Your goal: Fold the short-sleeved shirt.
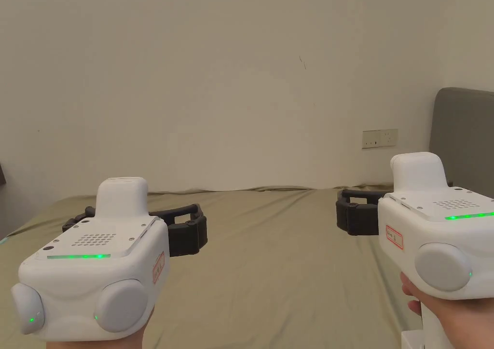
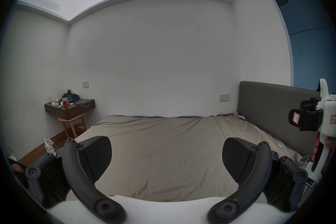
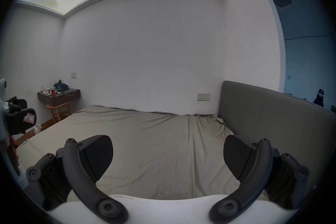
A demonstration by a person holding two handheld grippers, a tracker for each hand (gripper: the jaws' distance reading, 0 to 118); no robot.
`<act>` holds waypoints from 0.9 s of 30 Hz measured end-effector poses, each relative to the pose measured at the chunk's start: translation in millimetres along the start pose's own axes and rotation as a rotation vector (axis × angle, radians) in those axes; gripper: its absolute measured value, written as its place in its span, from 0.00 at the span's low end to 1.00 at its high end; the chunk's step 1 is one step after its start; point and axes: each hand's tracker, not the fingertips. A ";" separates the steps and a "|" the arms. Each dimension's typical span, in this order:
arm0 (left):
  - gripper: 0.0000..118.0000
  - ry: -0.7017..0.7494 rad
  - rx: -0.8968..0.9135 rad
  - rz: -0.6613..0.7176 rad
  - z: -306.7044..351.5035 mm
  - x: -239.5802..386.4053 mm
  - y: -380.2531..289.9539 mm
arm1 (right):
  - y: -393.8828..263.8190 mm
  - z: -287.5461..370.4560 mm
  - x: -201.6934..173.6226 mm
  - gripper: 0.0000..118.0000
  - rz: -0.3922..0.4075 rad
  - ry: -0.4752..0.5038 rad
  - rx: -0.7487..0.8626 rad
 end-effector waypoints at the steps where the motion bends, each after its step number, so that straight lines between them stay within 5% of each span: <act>1: 1.00 -0.001 0.000 -0.003 -0.1 0.6 0.2 | -0.1 -0.4 -0.8 1.00 0.001 -0.022 0.000; 10: 1.00 0.002 -0.011 -0.010 -1.1 -0.2 -0.6 | -2.4 3.2 0.1 1.00 0.018 -0.011 -0.001; 22: 1.00 0.022 -0.009 -0.017 -0.6 -1.3 0.8 | 11.0 6.7 12.1 1.00 -0.096 -0.004 -0.039; 27: 1.00 0.015 -0.014 -0.010 -1.6 -0.7 1.0 | 11.6 10.4 5.8 1.00 -0.073 0.021 -0.026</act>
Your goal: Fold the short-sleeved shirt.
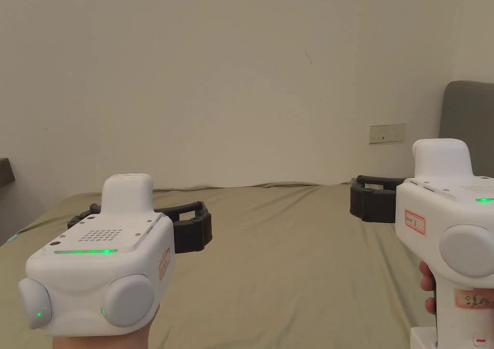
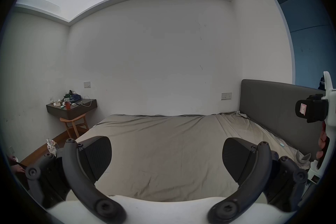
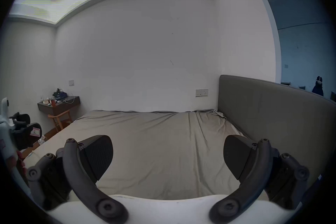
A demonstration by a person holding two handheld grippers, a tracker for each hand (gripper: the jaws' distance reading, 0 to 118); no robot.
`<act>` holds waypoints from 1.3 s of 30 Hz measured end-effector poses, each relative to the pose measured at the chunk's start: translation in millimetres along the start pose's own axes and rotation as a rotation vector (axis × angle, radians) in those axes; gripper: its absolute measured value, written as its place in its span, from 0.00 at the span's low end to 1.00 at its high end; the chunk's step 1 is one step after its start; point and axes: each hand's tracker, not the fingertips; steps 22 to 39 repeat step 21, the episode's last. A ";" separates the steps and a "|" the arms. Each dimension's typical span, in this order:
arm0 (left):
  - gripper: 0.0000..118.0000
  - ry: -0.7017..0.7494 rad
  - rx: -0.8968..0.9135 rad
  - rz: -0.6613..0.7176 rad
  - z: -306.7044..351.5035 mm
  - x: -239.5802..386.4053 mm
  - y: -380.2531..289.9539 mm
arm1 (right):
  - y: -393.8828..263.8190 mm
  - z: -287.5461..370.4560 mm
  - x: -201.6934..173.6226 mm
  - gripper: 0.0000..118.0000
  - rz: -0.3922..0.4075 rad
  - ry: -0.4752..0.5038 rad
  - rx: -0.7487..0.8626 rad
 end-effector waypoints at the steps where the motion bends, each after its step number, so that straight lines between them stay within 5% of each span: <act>1: 1.00 -0.002 -0.001 0.001 -0.1 0.2 -0.2 | -1.0 -0.4 -3.4 1.00 0.001 -0.006 0.006; 5: 1.00 -0.004 -0.007 0.001 -0.3 1.0 -0.9 | -3.0 0.6 -8.6 1.00 0.011 -0.075 0.041; 9: 1.00 -0.006 -0.010 0.005 -0.1 -0.1 -0.6 | -2.1 3.6 -0.7 1.00 -0.004 0.064 0.020; 13: 1.00 -0.007 -0.010 0.006 0.0 -0.1 -0.1 | -2.3 5.6 -8.9 1.00 0.045 -0.008 0.028; 39: 1.00 -0.017 -0.012 0.004 2.2 1.5 0.0 | -3.4 8.1 -7.1 1.00 0.041 0.027 0.034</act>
